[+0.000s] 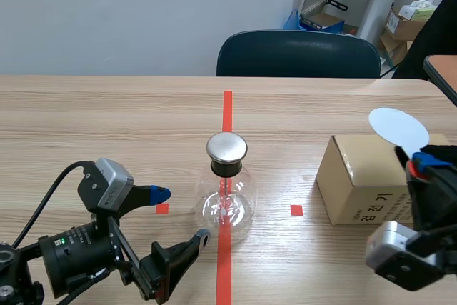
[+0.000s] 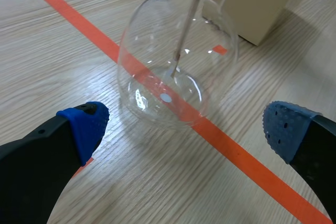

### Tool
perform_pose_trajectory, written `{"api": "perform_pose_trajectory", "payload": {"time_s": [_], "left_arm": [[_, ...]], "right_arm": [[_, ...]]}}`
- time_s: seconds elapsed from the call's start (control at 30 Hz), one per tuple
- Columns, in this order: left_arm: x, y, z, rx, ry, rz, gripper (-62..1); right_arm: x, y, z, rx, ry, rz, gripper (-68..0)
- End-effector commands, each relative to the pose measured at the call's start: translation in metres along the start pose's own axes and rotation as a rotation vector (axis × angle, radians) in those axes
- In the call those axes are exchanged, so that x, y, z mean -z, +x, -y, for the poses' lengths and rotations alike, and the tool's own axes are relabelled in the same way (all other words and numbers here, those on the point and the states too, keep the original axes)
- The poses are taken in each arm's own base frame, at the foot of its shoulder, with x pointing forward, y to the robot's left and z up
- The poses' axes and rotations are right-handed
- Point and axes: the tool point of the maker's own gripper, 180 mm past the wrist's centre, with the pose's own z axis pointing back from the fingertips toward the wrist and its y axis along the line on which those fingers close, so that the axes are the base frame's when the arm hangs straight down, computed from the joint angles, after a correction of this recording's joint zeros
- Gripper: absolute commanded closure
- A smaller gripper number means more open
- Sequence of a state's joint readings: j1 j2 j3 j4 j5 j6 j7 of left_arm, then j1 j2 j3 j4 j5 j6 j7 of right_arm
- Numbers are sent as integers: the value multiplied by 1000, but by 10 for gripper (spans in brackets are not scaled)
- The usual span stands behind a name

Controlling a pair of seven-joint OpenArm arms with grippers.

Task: Do the electroscope experiment

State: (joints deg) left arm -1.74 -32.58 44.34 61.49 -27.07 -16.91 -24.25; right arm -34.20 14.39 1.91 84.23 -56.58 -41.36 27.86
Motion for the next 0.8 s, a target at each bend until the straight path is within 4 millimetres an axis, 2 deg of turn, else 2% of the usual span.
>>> {"api": "perform_pose_trajectory", "payload": {"time_s": [0.0, 0.1, 0.4, 0.67, 0.77], "left_arm": [[0, 12, 4, -7, -23, 45, -623], [-2, 14, 5, -18, -34, 57, -623], [-2, 17, 2, -31, -18, 73, -623], [-2, 17, 3, -30, -24, 65, -623], [-12, 29, -7, -30, -12, 84, -623]], "right_arm": [[2, -7, 20, -27, -93, -10, -11], [-6, -20, 24, -44, -107, -9, -11], [-38, -54, 7, -62, -75, -54, -11], [-40, -80, -2, -93, -66, -95, -11], [-34, -81, -11, -106, -38, -74, -11]]}}
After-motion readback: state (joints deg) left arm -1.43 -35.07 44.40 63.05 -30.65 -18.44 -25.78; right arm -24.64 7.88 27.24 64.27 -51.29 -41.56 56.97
